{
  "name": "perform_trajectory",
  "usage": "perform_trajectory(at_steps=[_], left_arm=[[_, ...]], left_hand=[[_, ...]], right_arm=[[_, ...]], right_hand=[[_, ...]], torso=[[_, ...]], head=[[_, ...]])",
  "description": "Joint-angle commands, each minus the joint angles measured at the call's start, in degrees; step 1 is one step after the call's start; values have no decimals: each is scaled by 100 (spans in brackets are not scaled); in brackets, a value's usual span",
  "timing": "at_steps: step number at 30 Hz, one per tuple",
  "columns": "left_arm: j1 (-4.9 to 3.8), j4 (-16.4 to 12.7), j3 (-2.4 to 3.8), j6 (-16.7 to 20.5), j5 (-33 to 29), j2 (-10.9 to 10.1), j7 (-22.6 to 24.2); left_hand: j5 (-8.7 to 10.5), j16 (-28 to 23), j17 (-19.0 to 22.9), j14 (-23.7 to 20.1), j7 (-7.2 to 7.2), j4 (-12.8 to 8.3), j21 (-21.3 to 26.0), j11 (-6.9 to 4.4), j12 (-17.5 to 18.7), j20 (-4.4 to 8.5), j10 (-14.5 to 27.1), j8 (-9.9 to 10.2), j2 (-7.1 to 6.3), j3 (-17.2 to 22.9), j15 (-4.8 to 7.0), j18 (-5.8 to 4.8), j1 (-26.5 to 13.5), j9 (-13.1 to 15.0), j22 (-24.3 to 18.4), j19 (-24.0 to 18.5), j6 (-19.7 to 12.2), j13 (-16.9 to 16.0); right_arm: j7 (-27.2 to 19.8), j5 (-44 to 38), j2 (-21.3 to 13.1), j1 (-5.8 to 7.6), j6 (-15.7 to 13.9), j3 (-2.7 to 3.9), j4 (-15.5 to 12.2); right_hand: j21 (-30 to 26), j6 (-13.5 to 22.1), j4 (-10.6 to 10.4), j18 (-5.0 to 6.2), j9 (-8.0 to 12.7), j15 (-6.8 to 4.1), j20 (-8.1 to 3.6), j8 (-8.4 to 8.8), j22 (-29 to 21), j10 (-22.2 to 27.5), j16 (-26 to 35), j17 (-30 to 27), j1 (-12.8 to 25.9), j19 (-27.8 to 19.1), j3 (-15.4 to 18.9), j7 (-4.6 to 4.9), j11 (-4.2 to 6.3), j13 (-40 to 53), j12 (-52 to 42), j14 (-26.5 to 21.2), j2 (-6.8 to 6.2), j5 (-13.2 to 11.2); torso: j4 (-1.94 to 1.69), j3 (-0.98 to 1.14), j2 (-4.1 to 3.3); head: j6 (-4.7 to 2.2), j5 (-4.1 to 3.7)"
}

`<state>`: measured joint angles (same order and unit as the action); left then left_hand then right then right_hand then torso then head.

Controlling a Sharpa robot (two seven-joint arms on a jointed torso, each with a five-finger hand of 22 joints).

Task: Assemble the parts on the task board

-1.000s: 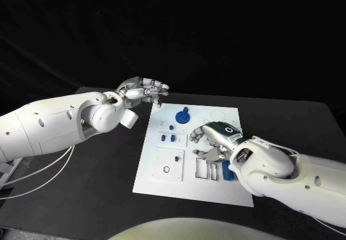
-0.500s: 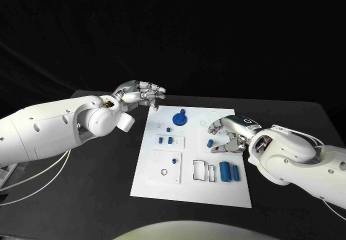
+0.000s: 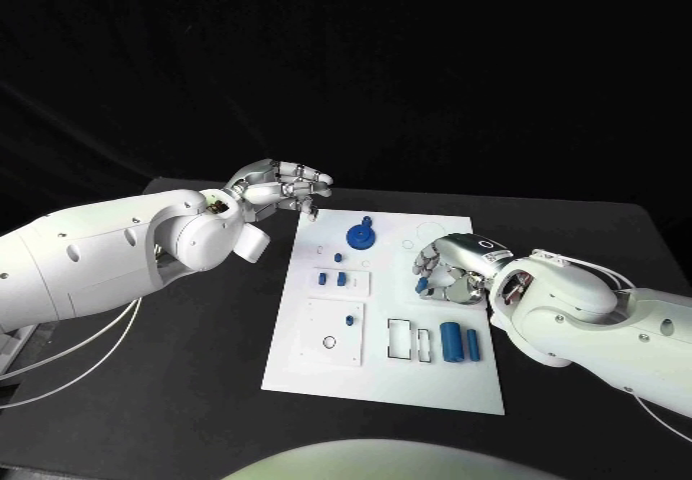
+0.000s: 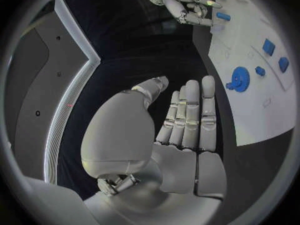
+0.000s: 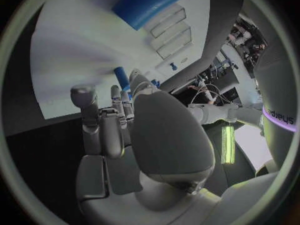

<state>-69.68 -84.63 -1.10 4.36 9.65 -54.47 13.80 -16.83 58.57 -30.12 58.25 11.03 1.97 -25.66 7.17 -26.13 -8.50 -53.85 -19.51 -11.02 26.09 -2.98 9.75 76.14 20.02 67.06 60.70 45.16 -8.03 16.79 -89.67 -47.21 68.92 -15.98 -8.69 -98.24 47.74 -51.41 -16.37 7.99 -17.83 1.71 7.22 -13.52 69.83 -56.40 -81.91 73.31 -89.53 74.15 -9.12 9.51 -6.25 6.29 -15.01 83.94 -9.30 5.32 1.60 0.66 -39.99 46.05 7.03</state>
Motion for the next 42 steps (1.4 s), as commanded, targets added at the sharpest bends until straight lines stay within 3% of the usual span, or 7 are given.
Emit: perform_trajectory(at_steps=[1, 8, 21, 30, 35, 42], left_arm=[[-6, -21, 3, -103, -36, 1, 13], [-6, -27, 3, -108, -36, -6, 7], [-6, -28, 3, -156, -20, -17, -45], [-6, -25, 3, -182, -14, -17, -76], [-6, -24, 3, -188, -14, -16, -87], [-6, -19, 3, -198, -13, -11, -99]], left_hand=[[14, 12, 6, -32, -12, -5, 22, 6, -26, -42, 45, -15, 24, -27, -6, 62, -38, 8, -6, -7, -38, 8], [10, 15, 8, -33, -11, -5, 24, 6, -31, -42, 44, -27, 30, -28, -6, 63, -37, 12, -10, -5, -44, 8], [7, 17, 10, -33, -12, -6, 25, 5, -34, -42, 44, -37, 34, -29, -6, 63, -34, 15, -13, -3, -51, 8], [7, 17, 11, -35, -11, -10, 26, 5, -36, -42, 47, -43, 31, -30, -5, 64, -30, 17, -16, -2, -58, 8], [8, 18, 13, -37, -9, -5, 28, 7, -38, -43, 50, -51, 32, -36, -7, 63, -38, 20, -20, -2, -68, 9], [9, 22, 16, -39, -6, 9, 33, 10, -43, -45, 53, -67, 42, -44, -10, 62, -54, 25, -27, 0, -84, 9]], right_arm=[[-84, 6, 37, -17, 62, -3, 29], [-80, -9, 97, -44, 141, -7, 78], [-15, -228, 160, -82, 232, -13, 158], [80, -570, 167, -92, 230, -16, 153], [143, -799, 167, -104, 74, -17, 129], [147, -917, 168, -111, -194, -16, 83]], right_hand=[[93, -112, -1, -18, 68, -46, -17, -41, 56, -189, -6, -10, -16, 86, -307, -9, 18, -64, 97, 205, 18, -107], [339, -477, 13, -62, 138, -107, -70, -91, 221, -708, -74, 112, 75, 216, -1138, -76, 89, -167, 362, 256, -100, -126], [324, -630, 185, -64, 117, -127, -103, -93, 279, -937, -73, 107, 261, 214, -1868, -104, 115, -207, 672, 254, -342, -124], [393, -717, 466, -74, 73, -134, -106, -125, 353, -1042, -91, 143, 343, 241, -2316, -110, 122, -188, 788, 264, -416, -149], [628, -917, 809, -107, -40, -223, -176, -255, 500, -1405, -133, 215, 359, 329, -2605, -185, 231, -87, 688, 289, -370, -199], [712, -993, 1098, -121, -154, -296, -247, -317, 585, -1643, -135, 219, 483, 350, -2737, -238, 315, 52, 599, 293, -328, -207]], torso=[[3, -4, 1], [8, 1, 3], [7, 5, 6], [6, 2, 6], [4, -1, 9], [0, -2, 12]], head=[[5, 10], [22, 22], [41, 23], [39, 16], [41, 11], [36, 21]])
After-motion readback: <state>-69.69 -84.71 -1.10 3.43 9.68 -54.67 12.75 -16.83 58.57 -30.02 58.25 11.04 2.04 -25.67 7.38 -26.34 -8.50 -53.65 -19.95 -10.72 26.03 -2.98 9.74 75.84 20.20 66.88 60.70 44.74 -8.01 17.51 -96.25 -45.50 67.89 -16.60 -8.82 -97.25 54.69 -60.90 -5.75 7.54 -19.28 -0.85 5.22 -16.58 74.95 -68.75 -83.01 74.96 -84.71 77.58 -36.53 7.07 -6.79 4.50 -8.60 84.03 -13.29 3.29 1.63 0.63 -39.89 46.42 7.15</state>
